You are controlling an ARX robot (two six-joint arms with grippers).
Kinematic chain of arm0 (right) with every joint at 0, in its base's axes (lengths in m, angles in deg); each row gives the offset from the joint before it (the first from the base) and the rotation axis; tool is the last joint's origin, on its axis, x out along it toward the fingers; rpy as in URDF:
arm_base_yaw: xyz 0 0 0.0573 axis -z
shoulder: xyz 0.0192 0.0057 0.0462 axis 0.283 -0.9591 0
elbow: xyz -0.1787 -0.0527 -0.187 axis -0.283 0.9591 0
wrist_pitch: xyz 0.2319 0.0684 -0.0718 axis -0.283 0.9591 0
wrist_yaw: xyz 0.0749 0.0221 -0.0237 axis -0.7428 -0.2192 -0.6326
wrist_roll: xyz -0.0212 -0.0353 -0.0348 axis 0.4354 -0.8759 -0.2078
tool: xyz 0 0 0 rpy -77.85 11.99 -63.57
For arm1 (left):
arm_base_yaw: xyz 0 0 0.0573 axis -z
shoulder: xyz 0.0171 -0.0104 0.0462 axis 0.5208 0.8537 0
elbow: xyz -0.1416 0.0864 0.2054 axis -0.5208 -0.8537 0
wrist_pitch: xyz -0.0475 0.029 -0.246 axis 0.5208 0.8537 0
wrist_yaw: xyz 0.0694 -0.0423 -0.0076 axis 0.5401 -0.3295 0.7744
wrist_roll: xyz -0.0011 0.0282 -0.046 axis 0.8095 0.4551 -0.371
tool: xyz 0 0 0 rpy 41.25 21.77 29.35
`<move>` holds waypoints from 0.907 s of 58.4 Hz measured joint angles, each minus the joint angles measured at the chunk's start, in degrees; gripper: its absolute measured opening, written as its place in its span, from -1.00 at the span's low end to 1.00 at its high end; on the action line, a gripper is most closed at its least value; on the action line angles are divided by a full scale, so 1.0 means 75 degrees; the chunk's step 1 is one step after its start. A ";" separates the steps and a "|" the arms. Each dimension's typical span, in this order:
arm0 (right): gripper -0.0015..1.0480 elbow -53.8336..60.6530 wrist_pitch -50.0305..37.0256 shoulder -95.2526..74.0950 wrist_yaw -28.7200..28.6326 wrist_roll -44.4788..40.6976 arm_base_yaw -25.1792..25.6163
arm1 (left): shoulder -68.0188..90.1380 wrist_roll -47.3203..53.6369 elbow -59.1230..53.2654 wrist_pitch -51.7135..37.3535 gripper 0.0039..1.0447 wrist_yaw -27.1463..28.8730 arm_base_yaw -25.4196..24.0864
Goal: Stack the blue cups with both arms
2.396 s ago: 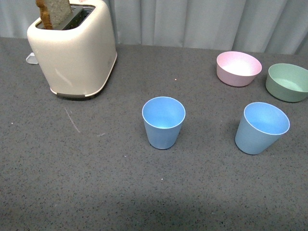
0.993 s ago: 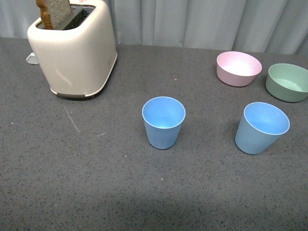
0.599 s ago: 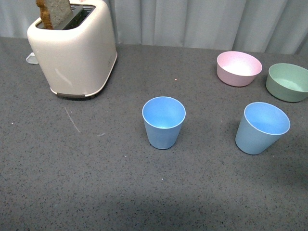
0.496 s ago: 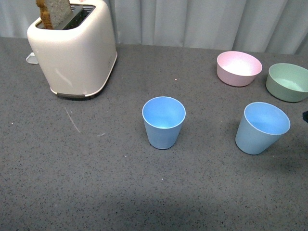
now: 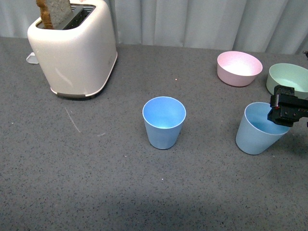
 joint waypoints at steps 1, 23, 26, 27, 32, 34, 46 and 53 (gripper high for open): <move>0.26 -0.0029 0.0035 -0.0032 0.0000 0.0041 -0.0012 | 0.0000 0.0000 0.0000 0.0003 0.88 0.0000 0.0000; -0.76 -0.0251 0.0527 -0.0140 0.0003 0.0227 -0.0119 | 0.0000 0.0000 0.0000 0.0000 0.88 0.0000 0.0000; -0.92 -0.0251 0.0539 -0.0143 0.0012 0.0224 -0.0119 | 0.0000 0.0000 0.0000 0.0003 0.88 0.0000 0.0000; -0.95 -0.0254 0.0542 -0.0143 -0.0006 0.0230 -0.0119 | 0.0000 0.0000 0.0000 0.0000 0.88 0.0000 0.0000; -0.98 -0.0291 0.0656 -0.0128 -0.0125 0.0326 -0.0117 | 0.0000 0.0000 0.0000 0.0000 0.88 0.0000 0.0000; -0.98 -0.0312 0.0705 -0.0117 -0.0204 0.0385 -0.0114 | 0.0000 0.0000 0.0000 0.0003 0.88 0.0000 0.0000; -0.98 -0.0414 0.1099 0.0309 -0.1425 0.0988 -0.0216 | 0.0000 0.0000 0.0000 0.0003 0.88 0.0000 0.0000; -0.98 -0.0635 0.1271 0.0930 -0.1967 0.1154 -0.0673 | 0.0000 0.0000 0.0000 0.0003 0.88 0.0000 0.0000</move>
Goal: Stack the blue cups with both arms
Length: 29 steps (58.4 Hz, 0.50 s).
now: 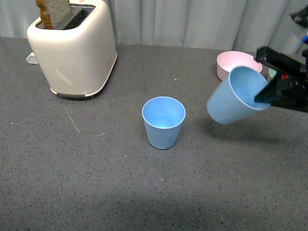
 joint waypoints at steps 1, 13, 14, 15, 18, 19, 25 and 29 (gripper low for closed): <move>-0.98 -0.0047 0.0015 0.0073 -0.0038 0.0009 -0.0090 | 0.0000 0.0000 0.0000 0.0000 0.88 0.0000 0.0000; -0.98 -0.0475 0.0321 0.0353 -0.0315 0.0163 -0.0988 | 0.0000 0.0000 0.0000 0.0000 0.88 0.0000 0.0000; -0.98 -0.0493 0.0335 0.0347 -0.0312 0.0184 -0.1055 | 0.0000 0.0000 0.0000 0.0000 0.88 0.0000 0.0000; -0.98 -0.0513 0.0361 0.0335 -0.0315 0.0192 -0.1107 | 0.0000 0.0000 0.0000 0.0000 0.88 0.0000 0.0000; -0.98 -0.0565 0.0452 0.0297 -0.0259 0.0207 -0.1239 | 0.0000 0.0000 0.0000 -0.0003 0.88 0.0000 0.0000; -0.98 -0.0586 0.0472 0.0274 -0.0239 0.0230 -0.1294 | 0.0000 0.0000 0.0000 -0.0003 0.88 0.0000 0.0000; -0.98 -0.0629 0.0475 0.0175 -0.0204 0.0289 -0.1454 | 0.0000 0.0000 0.0000 0.0000 0.88 0.0000 0.0000; -0.98 -0.0656 0.0478 0.0111 -0.0169 0.0303 -0.1527 | 0.0000 0.0000 0.0000 0.0000 0.88 0.0000 0.0000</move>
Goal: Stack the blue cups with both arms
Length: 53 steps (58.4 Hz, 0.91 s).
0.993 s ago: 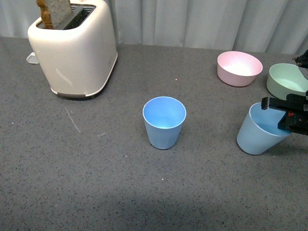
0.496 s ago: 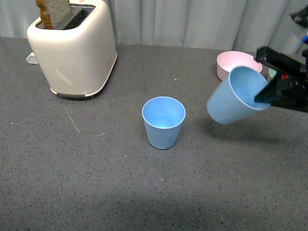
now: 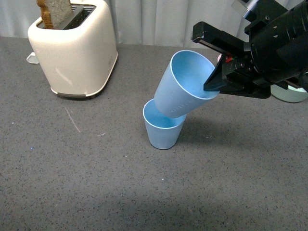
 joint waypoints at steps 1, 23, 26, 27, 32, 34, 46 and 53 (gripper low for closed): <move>-0.98 -0.0006 0.0000 -0.0009 -0.0003 0.0006 -0.0009 | 0.0000 0.0000 0.0000 0.0000 0.88 0.0000 0.0000; -0.98 -0.0373 -0.0073 -0.0321 0.0108 0.0032 -0.0131 | 0.0000 0.0000 0.0000 0.0000 0.88 0.0000 0.0000; -0.80 -0.0379 -0.0044 -0.0332 0.0082 0.0035 -0.0125 | 0.0000 0.0000 0.0000 0.0000 0.88 0.0000 0.0000; -0.77 -0.0379 -0.0038 -0.0335 0.0070 0.0035 -0.0125 | 0.0000 0.0000 0.0000 0.0000 0.88 0.0000 0.0000; -0.50 -0.0379 -0.0020 -0.0341 -0.0020 0.0055 -0.0111 | 0.0000 0.0000 0.0000 0.0000 0.88 0.0000 0.0000; -0.40 -0.0379 -0.0023 -0.0341 -0.0017 0.0070 -0.0105 | 0.0000 0.0000 0.0000 0.0000 0.88 0.0000 0.0000; 0.25 -0.0309 -0.0402 -0.0294 0.0286 0.0035 -0.0003 | 0.0000 0.0000 0.0000 -0.0003 0.88 0.0000 0.0000; 0.65 0.0096 -0.1230 0.0029 0.0839 -0.0367 0.0047 | 0.0000 0.0000 0.0000 0.0000 0.88 0.0000 0.0000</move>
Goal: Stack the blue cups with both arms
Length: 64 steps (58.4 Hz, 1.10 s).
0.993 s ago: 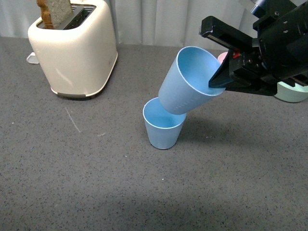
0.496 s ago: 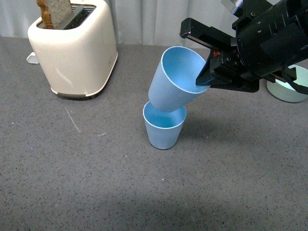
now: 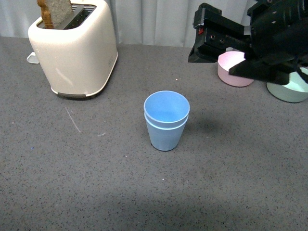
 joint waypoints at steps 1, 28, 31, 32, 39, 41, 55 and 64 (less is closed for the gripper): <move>0.72 0.0029 -0.0061 0.0047 0.0076 -0.0111 0.0003 | 0.0000 0.0000 0.0000 0.0000 0.88 0.0000 0.0000; 0.34 0.2375 -0.5904 0.0221 0.3442 -0.2005 -0.0012 | -0.0003 0.0003 0.0000 0.0000 0.88 0.0012 0.0000; 0.17 0.3077 -0.7230 0.0452 0.3590 -0.2305 0.0187 | -0.0003 0.0003 0.0000 0.0000 0.88 0.0017 0.0000; 0.14 0.3194 -0.7440 0.0519 0.3587 -0.2323 0.0227 | -0.0003 0.0003 0.0000 0.0000 0.88 0.0020 0.0000; -0.27 0.4255 -0.8912 0.1253 0.3322 -0.2579 0.0641 | -0.0006 0.0003 0.0000 0.0003 0.88 0.0012 0.0000; -0.37 0.4479 -0.8926 0.1422 0.3232 -0.2608 0.0720 | -0.0003 0.0003 0.0000 0.0003 0.88 0.0000 0.0000; -0.98 0.5820 -0.8638 0.2903 0.2617 -0.2725 0.1274 | -0.0006 0.0003 0.0000 0.0006 0.88 0.0009 0.0000; -0.98 0.6441 -0.8110 0.4001 0.2355 -0.2725 0.1620 | -0.0003 0.0003 0.0000 0.0006 0.88 0.0003 0.0000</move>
